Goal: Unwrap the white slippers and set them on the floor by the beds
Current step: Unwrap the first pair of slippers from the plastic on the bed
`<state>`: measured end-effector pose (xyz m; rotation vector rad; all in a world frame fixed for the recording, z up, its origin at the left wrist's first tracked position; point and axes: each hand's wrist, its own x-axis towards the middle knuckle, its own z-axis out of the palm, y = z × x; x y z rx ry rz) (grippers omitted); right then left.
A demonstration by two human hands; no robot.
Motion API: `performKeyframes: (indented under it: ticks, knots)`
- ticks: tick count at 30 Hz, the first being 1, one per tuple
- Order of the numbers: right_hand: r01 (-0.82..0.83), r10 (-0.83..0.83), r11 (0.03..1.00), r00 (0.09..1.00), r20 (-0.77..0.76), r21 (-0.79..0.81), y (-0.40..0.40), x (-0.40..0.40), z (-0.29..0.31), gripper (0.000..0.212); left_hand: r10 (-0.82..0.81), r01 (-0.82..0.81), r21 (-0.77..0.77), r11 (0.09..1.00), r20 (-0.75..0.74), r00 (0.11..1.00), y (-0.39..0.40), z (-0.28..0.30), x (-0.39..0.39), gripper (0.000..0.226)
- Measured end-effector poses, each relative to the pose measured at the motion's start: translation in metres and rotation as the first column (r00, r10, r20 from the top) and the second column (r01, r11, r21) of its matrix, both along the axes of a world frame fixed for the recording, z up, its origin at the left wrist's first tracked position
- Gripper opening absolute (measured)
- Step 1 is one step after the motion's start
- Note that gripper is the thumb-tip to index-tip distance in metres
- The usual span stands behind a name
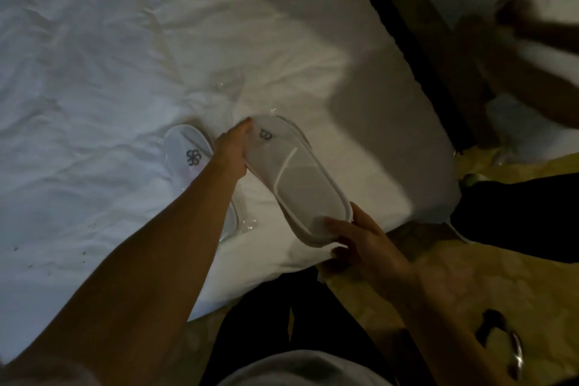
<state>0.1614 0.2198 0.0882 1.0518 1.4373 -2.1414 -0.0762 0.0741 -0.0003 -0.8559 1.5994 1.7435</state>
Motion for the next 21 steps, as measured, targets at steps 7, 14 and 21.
performKeyframes:
  ticks: [7,14,21]
  knots:
    - [0.011,-0.012,1.0,0.999,0.03,0.004,0.017,0.038,0.002,0.039,-0.068,0.068,-0.011,0.998,0.029,0.997,-0.01,-0.021,0.016,0.044]
    - [0.066,-0.066,0.998,0.997,0.044,-0.007,0.044,0.05,0.008,0.04,-0.004,0.005,-0.009,1.0,0.064,0.998,-0.01,-0.03,0.032,0.02]
    - [0.156,-0.154,0.986,0.988,0.032,-0.058,0.055,0.04,0.013,0.04,0.009,0.004,-0.229,0.974,0.055,0.998,-0.011,-0.043,0.045,0.014]
